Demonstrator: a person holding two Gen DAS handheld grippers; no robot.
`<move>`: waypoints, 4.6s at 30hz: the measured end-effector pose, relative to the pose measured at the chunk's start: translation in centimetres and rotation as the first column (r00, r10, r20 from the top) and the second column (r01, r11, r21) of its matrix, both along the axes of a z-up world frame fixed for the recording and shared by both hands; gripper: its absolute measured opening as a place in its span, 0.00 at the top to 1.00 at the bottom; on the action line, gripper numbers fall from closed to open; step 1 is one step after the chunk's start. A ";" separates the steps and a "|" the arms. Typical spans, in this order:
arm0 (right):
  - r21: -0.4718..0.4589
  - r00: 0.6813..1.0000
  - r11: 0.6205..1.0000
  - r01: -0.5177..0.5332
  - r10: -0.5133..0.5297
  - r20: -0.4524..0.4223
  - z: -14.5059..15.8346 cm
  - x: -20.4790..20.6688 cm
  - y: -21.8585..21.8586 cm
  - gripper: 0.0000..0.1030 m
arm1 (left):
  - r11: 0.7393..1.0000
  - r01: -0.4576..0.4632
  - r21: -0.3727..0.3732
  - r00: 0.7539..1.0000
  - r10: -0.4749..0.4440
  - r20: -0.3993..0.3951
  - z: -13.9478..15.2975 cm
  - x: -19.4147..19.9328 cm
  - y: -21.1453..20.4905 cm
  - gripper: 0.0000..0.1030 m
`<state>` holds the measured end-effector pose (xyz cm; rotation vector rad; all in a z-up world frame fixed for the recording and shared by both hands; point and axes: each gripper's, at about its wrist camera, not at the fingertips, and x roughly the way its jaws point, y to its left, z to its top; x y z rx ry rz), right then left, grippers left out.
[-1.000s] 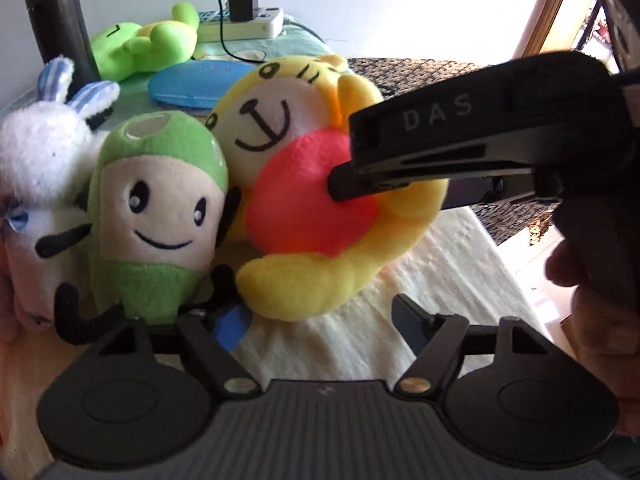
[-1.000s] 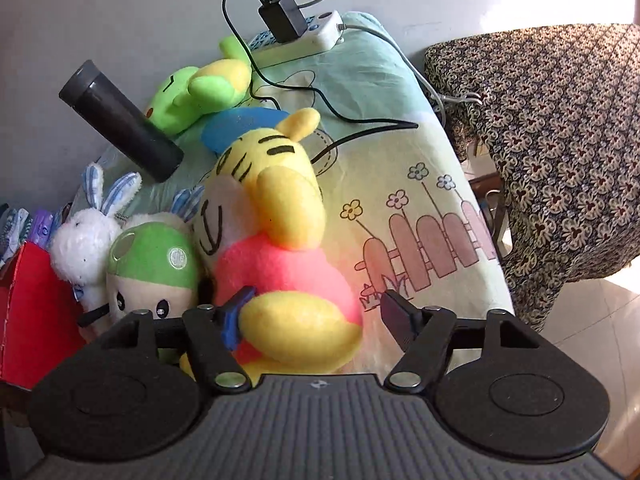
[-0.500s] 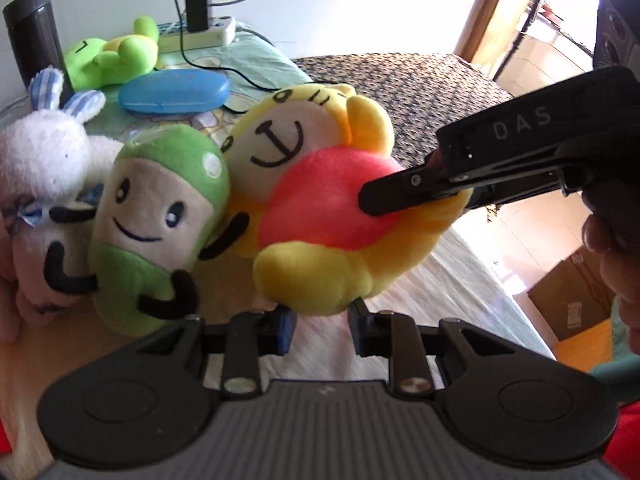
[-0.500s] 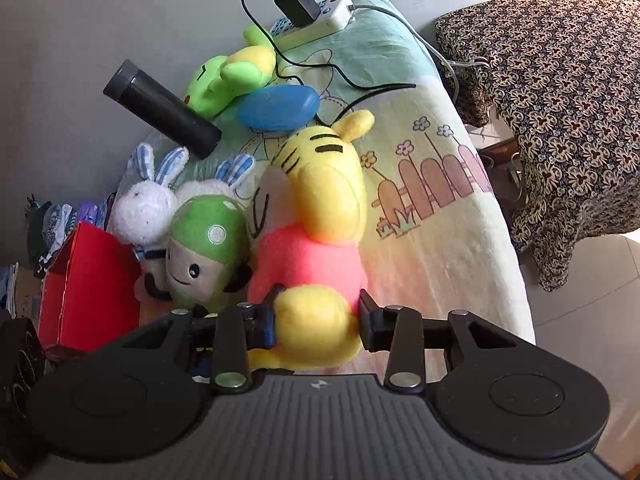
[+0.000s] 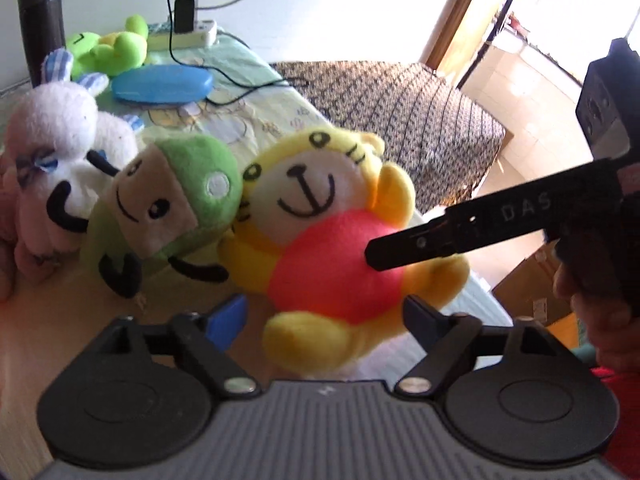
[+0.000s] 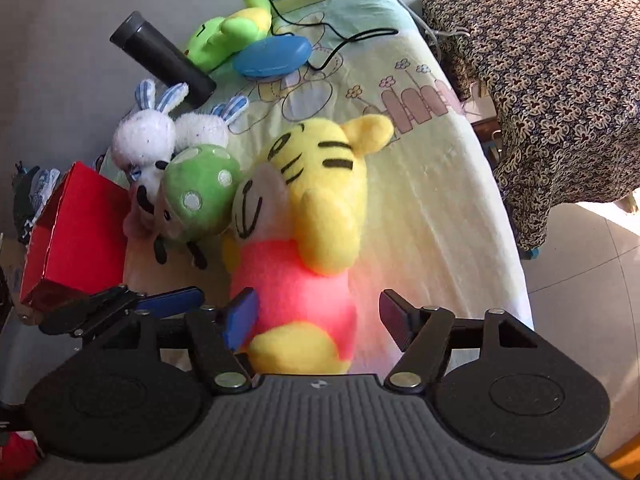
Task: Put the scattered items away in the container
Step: 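Lift the tiger plush off the pile with the right gripper, then carry the tiger plush with the right gripper over the red box, then lower the tiger plush into the red box and open the right gripper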
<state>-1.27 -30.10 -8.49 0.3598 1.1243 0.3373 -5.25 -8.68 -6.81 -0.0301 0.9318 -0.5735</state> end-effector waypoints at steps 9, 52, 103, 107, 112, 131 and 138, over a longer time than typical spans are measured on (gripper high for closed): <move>0.074 0.996 0.997 -0.008 0.015 -0.089 -3.3 2.3 1.6 0.36 | 0.999 0.030 -0.034 0.993 -0.034 -0.115 -2.3 1.5 -1.8 0.30; 0.104 0.888 0.901 -0.422 0.387 0.247 3.4 -5.2 12.7 0.54 | 0.977 -0.176 0.117 0.983 0.168 0.074 3.8 -11.3 8.5 0.41; 0.174 0.900 0.924 -0.342 0.268 0.343 4.1 -0.4 49.2 0.54 | 0.925 -0.368 0.092 0.919 0.347 0.186 7.2 -6.5 46.7 0.41; 0.201 0.908 0.910 -0.362 0.295 0.297 3.0 0.5 49.8 0.54 | 0.912 -0.387 0.138 0.917 0.364 0.164 6.1 -6.2 47.0 0.41; 0.238 0.920 0.896 -0.374 0.325 0.221 1.6 1.1 50.4 0.54 | 0.899 -0.399 0.180 0.915 0.378 0.142 5.2 -6.5 47.0 0.41; 0.179 0.923 0.908 -0.378 0.354 0.152 1.7 1.6 49.5 0.35 | 0.909 -0.372 0.189 0.926 0.348 0.147 4.8 -5.5 46.2 0.42; 0.176 0.962 0.964 -0.197 0.155 0.225 3.5 2.2 45.5 0.56 | 0.915 -0.357 0.188 0.931 0.332 0.149 4.7 -5.3 46.5 0.41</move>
